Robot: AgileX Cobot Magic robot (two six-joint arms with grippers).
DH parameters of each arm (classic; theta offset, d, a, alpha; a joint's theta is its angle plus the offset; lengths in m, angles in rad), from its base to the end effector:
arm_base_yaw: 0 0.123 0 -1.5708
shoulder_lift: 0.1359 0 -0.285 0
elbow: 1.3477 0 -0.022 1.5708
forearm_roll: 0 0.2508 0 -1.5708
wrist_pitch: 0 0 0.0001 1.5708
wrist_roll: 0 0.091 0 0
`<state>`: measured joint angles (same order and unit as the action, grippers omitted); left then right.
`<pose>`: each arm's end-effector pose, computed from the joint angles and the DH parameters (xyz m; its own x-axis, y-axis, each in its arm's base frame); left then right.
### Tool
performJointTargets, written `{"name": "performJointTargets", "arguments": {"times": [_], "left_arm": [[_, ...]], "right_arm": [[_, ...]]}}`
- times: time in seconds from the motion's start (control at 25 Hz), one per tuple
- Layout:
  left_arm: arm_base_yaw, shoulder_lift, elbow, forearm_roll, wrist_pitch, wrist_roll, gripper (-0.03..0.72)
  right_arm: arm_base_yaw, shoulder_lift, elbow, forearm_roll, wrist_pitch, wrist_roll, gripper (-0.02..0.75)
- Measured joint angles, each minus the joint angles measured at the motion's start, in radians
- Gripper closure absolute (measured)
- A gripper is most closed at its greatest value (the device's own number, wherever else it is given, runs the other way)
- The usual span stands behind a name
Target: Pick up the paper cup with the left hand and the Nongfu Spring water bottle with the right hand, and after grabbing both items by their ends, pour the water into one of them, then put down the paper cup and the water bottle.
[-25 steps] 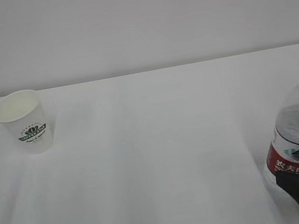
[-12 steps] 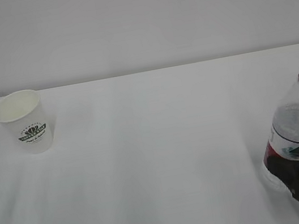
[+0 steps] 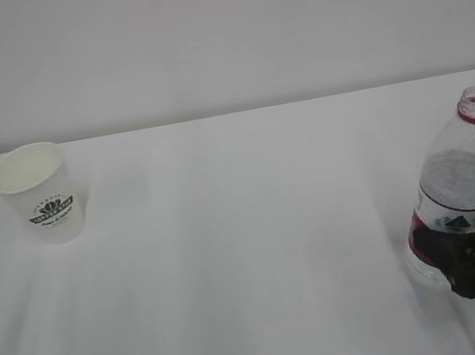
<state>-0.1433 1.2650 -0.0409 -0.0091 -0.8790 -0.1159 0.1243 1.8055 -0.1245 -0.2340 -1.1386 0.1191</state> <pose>0.1636 -0.0230 0.1623 -0.2671 -0.0841 -0.9600 0.1044 0.9878 -0.1156 0.1950 0.0437 0.0974 -0.4516 -0.0371 -0.8914 -0.2991 0.9476 0.1120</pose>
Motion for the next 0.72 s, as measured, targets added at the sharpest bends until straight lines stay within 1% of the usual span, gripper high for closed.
{"name": "performJointTargets", "arguments": {"times": [0.72], "left_arm": [[0.000,0.000,0.000,0.002,-0.010,0.000,0.171]], "right_arm": [[0.000,0.000,-0.045,0.008,-0.004,-0.040,0.108]]}}
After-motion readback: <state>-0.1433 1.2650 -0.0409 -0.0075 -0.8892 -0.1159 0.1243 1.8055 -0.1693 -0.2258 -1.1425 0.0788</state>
